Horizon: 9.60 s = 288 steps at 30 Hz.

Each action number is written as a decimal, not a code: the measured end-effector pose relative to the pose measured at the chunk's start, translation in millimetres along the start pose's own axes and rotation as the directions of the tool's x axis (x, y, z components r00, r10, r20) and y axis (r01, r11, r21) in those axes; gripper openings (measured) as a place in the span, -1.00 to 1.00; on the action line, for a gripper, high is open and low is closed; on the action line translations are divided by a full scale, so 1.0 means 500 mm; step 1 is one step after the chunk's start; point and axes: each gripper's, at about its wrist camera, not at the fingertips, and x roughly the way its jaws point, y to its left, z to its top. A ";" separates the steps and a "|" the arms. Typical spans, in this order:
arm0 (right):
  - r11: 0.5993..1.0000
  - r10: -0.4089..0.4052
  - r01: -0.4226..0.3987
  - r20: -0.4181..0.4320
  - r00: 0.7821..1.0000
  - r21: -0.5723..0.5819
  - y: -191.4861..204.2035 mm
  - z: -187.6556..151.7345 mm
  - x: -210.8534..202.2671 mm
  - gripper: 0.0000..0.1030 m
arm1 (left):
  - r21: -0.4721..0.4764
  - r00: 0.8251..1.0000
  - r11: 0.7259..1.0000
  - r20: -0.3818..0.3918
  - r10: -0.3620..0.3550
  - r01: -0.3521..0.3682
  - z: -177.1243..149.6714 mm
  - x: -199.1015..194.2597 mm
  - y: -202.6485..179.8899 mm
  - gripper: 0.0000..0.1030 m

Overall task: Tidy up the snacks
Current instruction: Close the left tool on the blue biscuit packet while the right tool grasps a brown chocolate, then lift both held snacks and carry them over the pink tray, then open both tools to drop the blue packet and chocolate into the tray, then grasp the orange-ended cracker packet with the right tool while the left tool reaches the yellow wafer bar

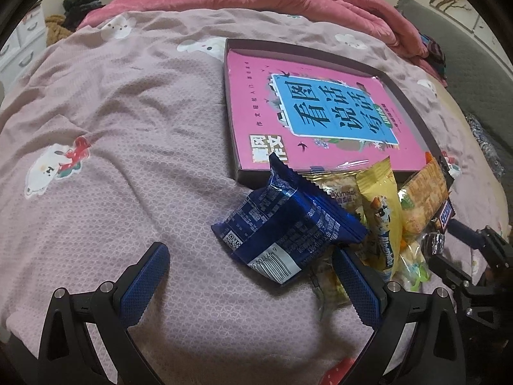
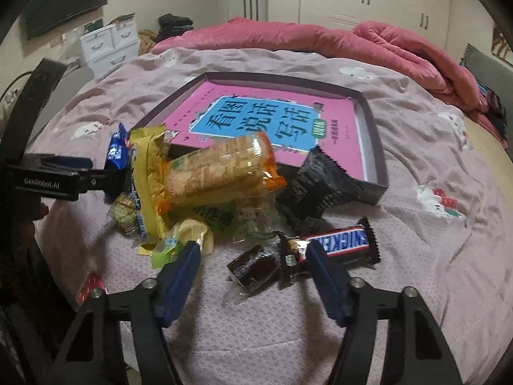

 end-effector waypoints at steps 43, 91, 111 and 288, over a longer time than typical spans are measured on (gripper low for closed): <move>0.988 0.068 -0.077 0.068 0.995 0.135 -0.062 0.001 -0.029 -0.31 | -0.021 0.994 0.995 0.048 -0.095 0.096 0.007 -0.002 0.014 0.30; 0.966 -0.067 -0.005 0.272 0.960 0.257 -0.157 0.123 -0.063 -0.30 | -0.051 0.963 0.988 0.235 -0.132 0.148 0.114 -0.086 -0.020 0.21; 0.961 -0.087 0.044 0.148 0.985 0.273 -0.177 0.157 0.055 -0.30 | -0.047 0.982 0.994 0.162 -0.095 0.104 0.165 0.007 -0.042 0.21; 0.625 0.052 -0.075 -0.054 0.997 -0.777 0.093 0.067 0.041 -0.06 | -0.036 0.961 0.962 -0.050 -0.272 0.270 0.029 -0.008 -0.107 0.28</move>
